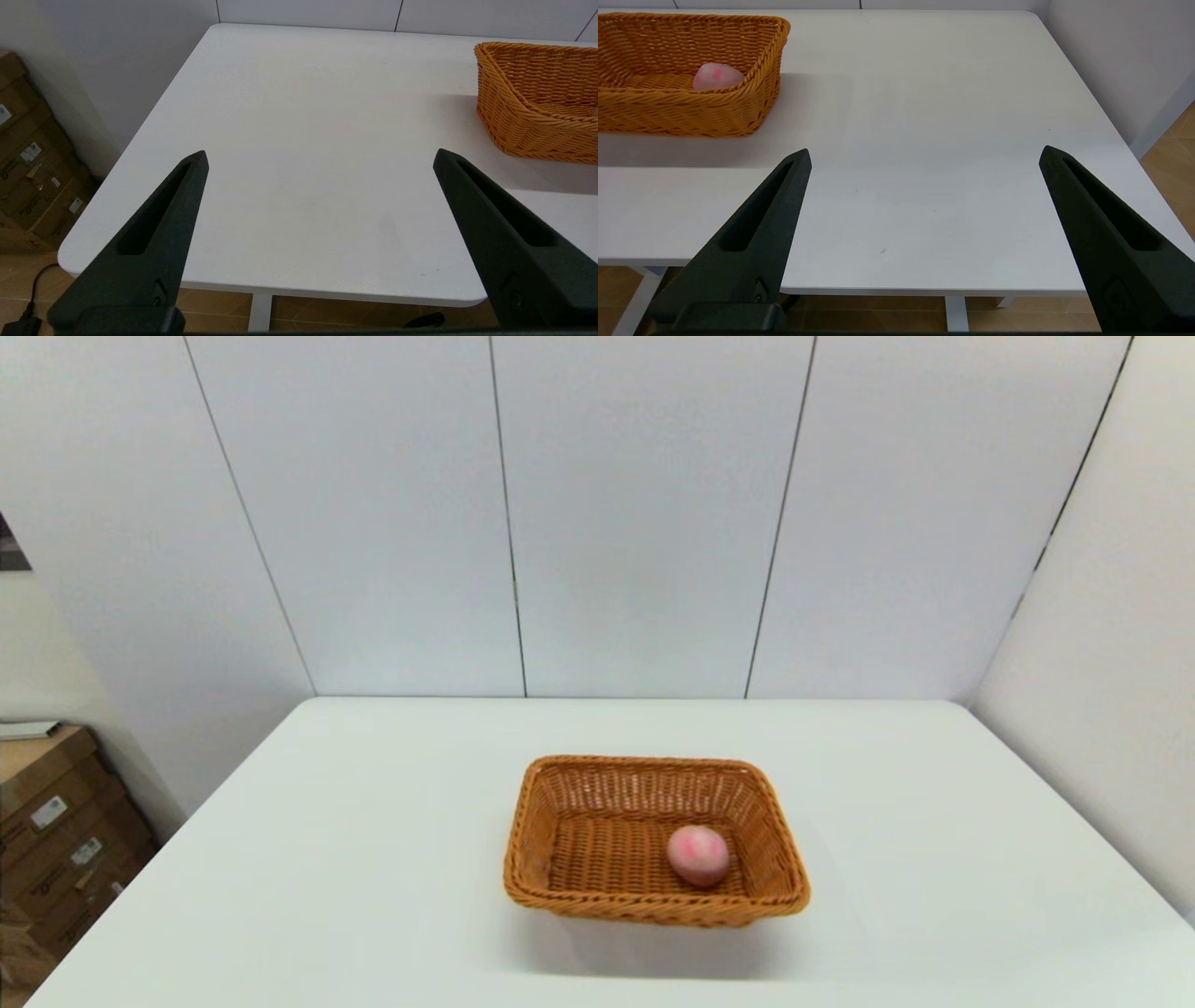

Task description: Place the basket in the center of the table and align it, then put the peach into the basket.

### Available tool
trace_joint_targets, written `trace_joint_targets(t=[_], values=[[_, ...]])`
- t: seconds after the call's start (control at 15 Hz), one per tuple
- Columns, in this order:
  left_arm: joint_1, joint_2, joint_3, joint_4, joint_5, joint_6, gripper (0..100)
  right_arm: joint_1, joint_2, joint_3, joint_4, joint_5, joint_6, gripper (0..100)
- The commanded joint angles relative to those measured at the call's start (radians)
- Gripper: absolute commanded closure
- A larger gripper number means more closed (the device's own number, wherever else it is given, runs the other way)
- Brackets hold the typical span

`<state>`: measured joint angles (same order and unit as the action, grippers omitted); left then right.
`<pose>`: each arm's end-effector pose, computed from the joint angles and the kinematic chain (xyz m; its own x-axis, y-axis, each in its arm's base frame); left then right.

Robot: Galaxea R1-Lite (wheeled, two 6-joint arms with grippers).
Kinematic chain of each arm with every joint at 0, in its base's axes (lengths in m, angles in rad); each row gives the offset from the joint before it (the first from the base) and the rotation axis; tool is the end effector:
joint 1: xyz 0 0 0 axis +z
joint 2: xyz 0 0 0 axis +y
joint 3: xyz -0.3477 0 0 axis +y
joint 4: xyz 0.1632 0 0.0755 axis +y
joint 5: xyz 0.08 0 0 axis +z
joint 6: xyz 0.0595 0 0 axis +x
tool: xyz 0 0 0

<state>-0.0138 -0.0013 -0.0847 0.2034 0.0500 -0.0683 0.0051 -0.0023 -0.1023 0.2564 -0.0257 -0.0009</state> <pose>-0.0531 0.0037 0.0725 0.9925 0.0363 -0.1170 -0.0438 0.9971 -0.0619 -0.0554 -0.0018 0.0702 0.9883 -0.0207 -0.1512 0.0202 0.9998 -0.0048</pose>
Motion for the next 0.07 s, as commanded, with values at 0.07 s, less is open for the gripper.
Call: trace_joint_targets(t=[0.07], values=[[0.0, 0.0, -0.001, 0.002, 0.001, -0.001, 0, -0.001, 0.001, 0.0, 0.001, 0.0, -0.001, 0]])
